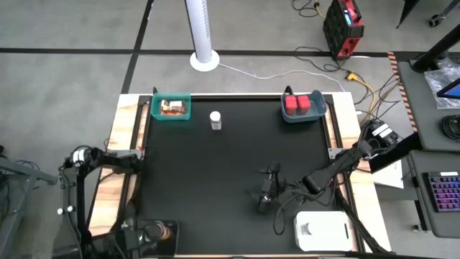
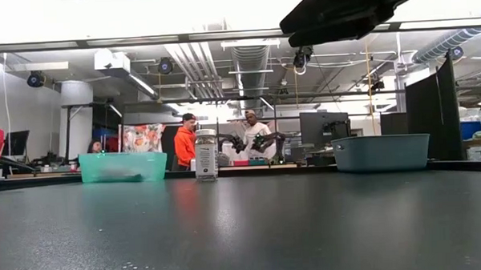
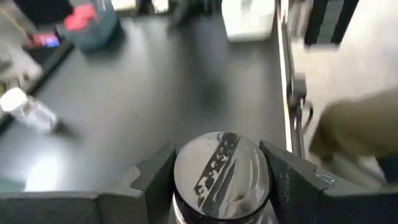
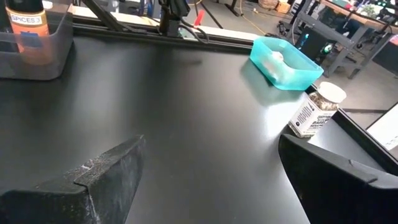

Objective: Sort spices by type
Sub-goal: Put the black seasoning bottle into the black bin

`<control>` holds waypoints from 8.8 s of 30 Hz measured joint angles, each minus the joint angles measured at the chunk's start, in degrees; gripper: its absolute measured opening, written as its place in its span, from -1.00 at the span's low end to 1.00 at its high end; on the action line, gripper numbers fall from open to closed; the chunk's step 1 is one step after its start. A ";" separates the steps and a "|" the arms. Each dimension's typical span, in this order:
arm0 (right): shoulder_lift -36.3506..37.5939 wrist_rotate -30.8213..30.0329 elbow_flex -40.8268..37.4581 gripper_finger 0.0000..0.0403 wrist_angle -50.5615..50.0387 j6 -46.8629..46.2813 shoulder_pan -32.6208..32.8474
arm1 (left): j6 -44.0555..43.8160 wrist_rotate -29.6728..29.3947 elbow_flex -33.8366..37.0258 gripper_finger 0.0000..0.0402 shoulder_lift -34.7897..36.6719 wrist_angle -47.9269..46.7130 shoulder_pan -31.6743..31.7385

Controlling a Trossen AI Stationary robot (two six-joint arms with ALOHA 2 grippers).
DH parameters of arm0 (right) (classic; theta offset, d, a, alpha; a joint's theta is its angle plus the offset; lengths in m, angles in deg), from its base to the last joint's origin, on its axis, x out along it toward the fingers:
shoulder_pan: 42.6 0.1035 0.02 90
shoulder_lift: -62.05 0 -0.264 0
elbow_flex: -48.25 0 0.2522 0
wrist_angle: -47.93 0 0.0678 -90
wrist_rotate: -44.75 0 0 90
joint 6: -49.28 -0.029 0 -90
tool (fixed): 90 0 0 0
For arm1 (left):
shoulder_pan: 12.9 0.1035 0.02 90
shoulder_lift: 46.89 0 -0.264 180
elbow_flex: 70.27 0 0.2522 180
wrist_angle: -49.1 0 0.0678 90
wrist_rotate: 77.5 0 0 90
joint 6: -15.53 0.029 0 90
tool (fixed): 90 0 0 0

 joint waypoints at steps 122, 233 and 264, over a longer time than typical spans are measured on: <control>-9.33 -11.91 0.94 0.78 23.50 -2.86 3.23 | 41.70 -4.73 65.23 -0.05 45.96 63.81 -19.65; -20.24 6.08 19.17 0.78 14.82 3.63 -6.03 | 40.00 8.86 60.74 -0.07 54.79 52.22 -16.67; -20.33 6.10 19.15 0.78 14.38 2.21 -7.04 | 45.83 5.02 69.92 -0.07 61.52 62.05 -16.49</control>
